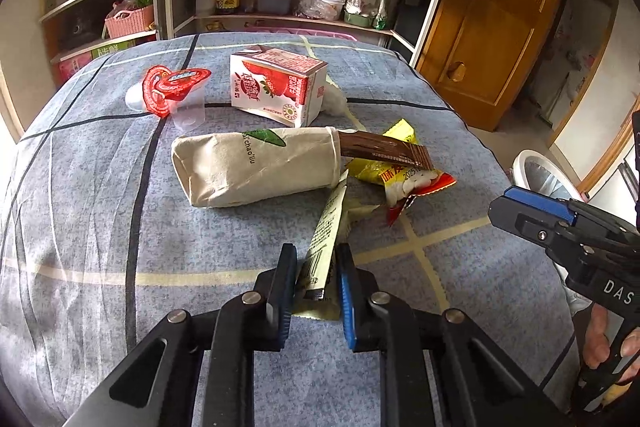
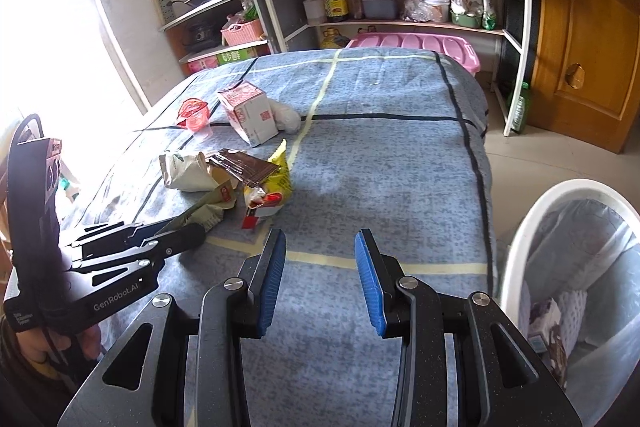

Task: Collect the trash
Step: 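Grasp the green wrapper with the left gripper while the right gripper grasps the yellow chip bag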

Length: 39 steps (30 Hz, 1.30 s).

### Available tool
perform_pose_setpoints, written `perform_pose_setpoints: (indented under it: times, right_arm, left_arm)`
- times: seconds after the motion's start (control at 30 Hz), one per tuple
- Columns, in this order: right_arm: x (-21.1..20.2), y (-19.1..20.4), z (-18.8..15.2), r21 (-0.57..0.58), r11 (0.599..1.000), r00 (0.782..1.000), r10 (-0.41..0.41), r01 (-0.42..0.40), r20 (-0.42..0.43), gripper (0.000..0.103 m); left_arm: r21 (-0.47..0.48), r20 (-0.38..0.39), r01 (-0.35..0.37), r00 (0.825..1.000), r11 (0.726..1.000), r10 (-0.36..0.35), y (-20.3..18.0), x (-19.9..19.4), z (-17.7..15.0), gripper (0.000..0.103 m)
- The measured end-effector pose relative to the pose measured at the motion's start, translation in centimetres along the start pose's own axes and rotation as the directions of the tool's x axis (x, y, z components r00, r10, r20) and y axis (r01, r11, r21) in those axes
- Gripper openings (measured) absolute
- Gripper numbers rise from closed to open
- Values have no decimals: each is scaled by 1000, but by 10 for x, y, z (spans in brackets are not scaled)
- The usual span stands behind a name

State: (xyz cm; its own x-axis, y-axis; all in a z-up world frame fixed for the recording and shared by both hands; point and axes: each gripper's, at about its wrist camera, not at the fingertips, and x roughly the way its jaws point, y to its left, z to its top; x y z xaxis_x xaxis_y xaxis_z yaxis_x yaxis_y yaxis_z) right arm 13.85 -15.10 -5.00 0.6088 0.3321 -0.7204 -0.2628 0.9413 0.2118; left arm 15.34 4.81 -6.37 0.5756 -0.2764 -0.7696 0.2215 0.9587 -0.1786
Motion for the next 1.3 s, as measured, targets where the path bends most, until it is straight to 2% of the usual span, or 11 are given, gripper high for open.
perform_pose_setpoints:
  times: [0.17, 0.2, 0.23, 0.3, 0.67, 0.9, 0.97, 1.03, 1.07, 1.27, 1.3]
  right_arm:
    - [10, 8, 8, 8, 999, 999, 51, -51, -10, 38]
    - [13, 12, 10, -7, 998, 998, 63, -63, -7, 41]
    - [16, 15, 12, -22, 997, 997, 73, -73, -9, 50]
    - [24, 20, 15, -31, 996, 996, 83, -83, -18, 53]
    - [49, 26, 22, -52, 997, 997, 51, -54, -61, 54]
    - [57, 22, 29, -15, 996, 993, 92, -93, -70, 54]
    - [60, 23, 29, -9, 994, 992, 104, -104, -74, 52]
    - [61, 25, 27, -14, 995, 992, 102, -103, -78, 41]
    - [61, 26, 27, -16, 995, 992, 98, -99, -75, 39]
    - [56, 21, 22, -1, 995, 993, 99, -99, -59, 37]
    - [55, 20, 21, 1, 995, 994, 98, -98, -54, 34]
  left_arm:
    - [-39, 5, -3, 1000, 999, 3, 14, -5, -4, 20]
    - [-44, 7, -6, 1000, 999, 7, 16, -7, -5, 20]
    - [-48, 9, -10, 1000, 999, 11, 17, -8, -7, 20]
    - [-60, 10, -10, 1000, 998, 11, 21, -10, -8, 20]
    - [-115, 20, -22, 1000, 993, 24, 45, -30, -26, 20]
    - [-142, 22, -24, 999, 990, 27, 54, -40, -34, 20]
    - [-148, 24, -22, 999, 989, 26, 53, -42, -35, 20]
    - [-155, 27, -18, 999, 988, 22, 54, -43, -37, 20]
    - [-158, 28, -18, 999, 987, 23, 54, -44, -37, 20]
    - [-169, 29, -18, 999, 985, 23, 55, -46, -40, 20]
    - [-169, 29, -16, 999, 985, 21, 54, -47, -40, 20]
